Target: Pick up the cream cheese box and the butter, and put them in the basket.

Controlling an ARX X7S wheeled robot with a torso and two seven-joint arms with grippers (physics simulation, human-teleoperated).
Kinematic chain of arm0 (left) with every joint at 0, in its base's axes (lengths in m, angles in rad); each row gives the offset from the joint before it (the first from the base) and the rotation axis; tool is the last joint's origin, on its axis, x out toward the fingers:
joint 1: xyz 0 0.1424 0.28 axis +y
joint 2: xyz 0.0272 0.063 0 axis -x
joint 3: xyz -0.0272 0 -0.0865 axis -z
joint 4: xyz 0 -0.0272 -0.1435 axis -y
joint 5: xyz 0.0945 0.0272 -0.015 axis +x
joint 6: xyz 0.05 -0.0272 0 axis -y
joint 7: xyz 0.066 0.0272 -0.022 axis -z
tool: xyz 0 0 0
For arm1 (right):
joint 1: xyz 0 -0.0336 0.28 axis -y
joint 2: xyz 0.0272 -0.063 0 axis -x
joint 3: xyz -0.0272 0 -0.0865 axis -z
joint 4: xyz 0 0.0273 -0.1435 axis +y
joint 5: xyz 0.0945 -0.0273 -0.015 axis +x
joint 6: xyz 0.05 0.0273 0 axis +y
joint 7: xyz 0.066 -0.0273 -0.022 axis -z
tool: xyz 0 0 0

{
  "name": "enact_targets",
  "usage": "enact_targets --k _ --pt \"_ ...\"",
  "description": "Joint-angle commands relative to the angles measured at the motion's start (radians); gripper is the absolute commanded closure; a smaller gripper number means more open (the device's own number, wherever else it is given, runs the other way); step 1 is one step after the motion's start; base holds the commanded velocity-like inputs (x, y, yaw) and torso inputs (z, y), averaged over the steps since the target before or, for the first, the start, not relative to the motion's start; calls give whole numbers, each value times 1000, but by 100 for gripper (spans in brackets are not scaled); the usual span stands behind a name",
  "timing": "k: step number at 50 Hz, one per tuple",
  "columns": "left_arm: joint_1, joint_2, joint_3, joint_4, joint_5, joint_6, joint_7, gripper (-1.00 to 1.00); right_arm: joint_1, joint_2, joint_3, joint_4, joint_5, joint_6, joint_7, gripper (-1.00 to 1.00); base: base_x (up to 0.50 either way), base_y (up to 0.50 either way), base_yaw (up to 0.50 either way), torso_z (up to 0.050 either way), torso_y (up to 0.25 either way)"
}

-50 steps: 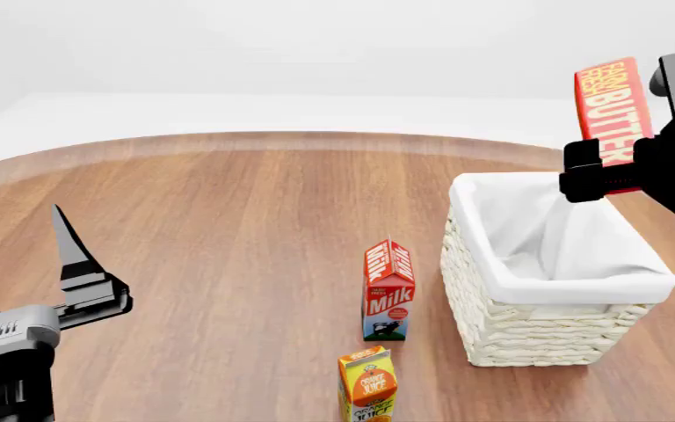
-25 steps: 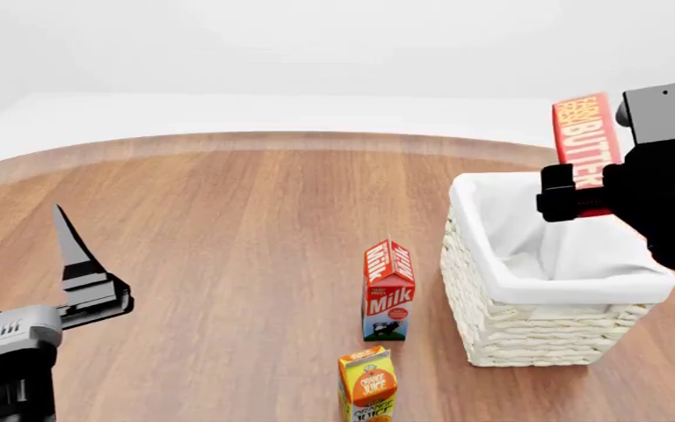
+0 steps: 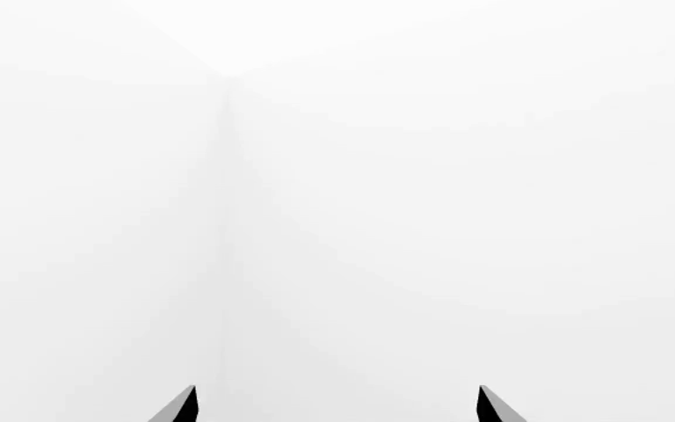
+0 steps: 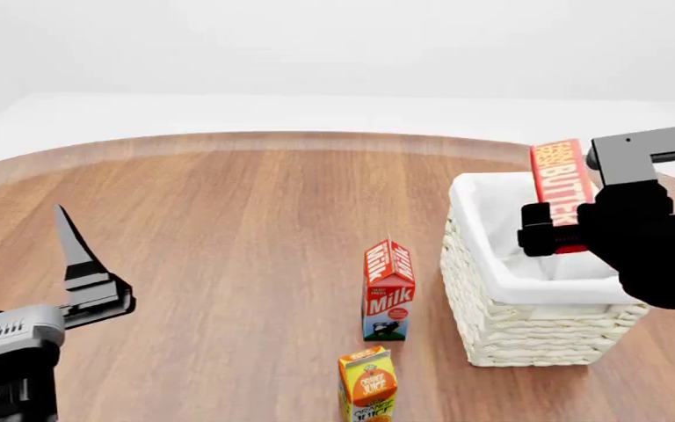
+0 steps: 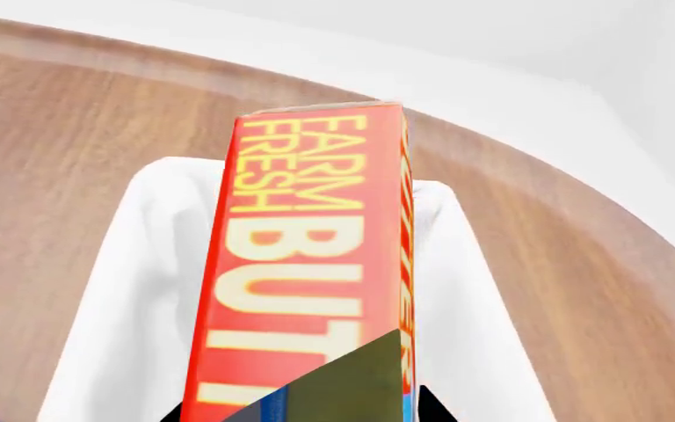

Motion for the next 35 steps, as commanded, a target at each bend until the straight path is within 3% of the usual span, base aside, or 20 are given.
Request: enact_targets --k 1,5,6,27,35 --pt "4 20 -27 2 4 12 28 -100 -7 -10 55 15 -72 -18 -26 100 0 0 0 10 0" --pt "4 20 -23 2 5 12 29 -100 -9 -8 59 23 -66 -20 -26 100 0 0 0 0 3" --pt "4 20 -22 3 6 11 28 -100 -6 -5 59 21 -67 -16 -20 -100 0 0 0 0 0" --pt "6 19 -17 -1 9 17 27 -100 4 7 55 -21 -88 0 -39 -100 0 0 0 0 0" --pt "7 18 -18 0 8 18 26 -100 26 151 77 -262 -71 0 29 -100 0 0 0 0 0"
